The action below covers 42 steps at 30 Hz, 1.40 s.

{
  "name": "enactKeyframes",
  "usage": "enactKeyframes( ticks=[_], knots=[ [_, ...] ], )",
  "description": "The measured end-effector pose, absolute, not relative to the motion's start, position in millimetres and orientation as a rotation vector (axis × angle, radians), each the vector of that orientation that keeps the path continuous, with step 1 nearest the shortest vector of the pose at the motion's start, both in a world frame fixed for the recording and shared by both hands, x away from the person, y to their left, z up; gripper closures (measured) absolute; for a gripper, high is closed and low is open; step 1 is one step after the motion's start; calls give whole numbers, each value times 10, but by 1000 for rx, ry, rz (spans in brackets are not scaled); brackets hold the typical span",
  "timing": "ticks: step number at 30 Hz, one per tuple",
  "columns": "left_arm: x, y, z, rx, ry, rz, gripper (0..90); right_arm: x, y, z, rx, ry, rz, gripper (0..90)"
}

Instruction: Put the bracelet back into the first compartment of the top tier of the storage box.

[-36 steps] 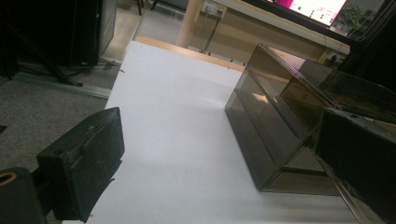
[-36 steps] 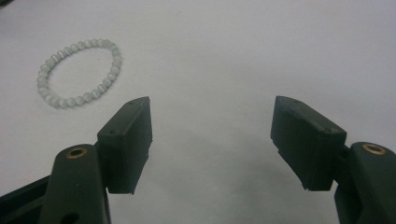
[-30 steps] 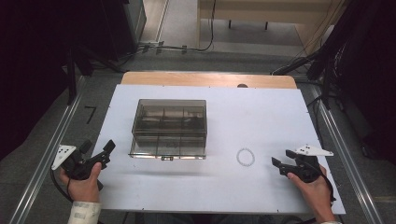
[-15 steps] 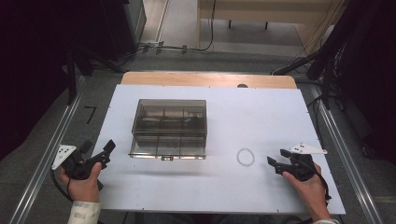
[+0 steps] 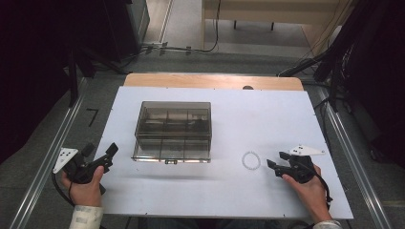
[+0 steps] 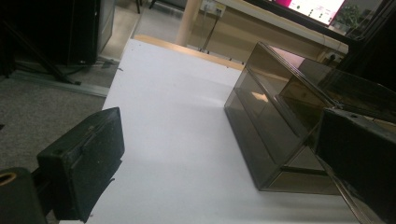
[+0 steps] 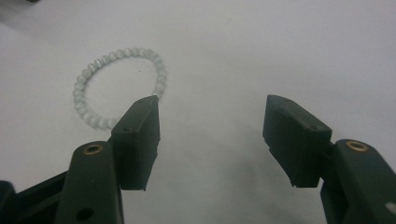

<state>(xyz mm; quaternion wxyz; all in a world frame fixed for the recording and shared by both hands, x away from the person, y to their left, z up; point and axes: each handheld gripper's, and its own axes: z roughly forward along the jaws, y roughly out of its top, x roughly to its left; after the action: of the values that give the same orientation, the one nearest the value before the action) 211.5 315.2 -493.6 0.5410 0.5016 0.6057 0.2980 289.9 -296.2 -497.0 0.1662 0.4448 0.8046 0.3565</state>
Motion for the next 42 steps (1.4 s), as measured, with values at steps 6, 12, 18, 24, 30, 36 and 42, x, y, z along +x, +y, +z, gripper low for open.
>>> enactKeyframes(
  ticks=[6, 12, 18, 24, 30, 36, 42],
  knots=[
    [2116, 3150, -4936, 1193, 1440, 708, 23, 2912, -2903, -4972, 1257, 2297, 1020, 366],
    [2114, 3151, -4938, 1194, 1439, 707, 23, 2920, -2864, -4973, 1251, 2307, 1027, 383],
    [2118, 3149, -4941, 1197, 1441, 705, 23, 2940, -2806, -4978, 1254, 2317, 1032, 401],
    [2115, 3153, -4941, 1195, 1443, 703, 23, 2957, -2756, -4983, 1250, 2329, 1036, 418],
    [2116, 3153, -4940, 1196, 1441, 703, 23, 2978, -2685, -5001, 1237, 2341, 1025, 468],
    [2114, 3158, -4939, 1193, 1443, 702, 23, 2995, -2638, -5014, 1231, 2345, 1011, 515],
    [2111, 3160, -4936, 1191, 1442, 702, 23, 3000, -2570, -5032, 1215, 2348, 967, 587]
  ],
)
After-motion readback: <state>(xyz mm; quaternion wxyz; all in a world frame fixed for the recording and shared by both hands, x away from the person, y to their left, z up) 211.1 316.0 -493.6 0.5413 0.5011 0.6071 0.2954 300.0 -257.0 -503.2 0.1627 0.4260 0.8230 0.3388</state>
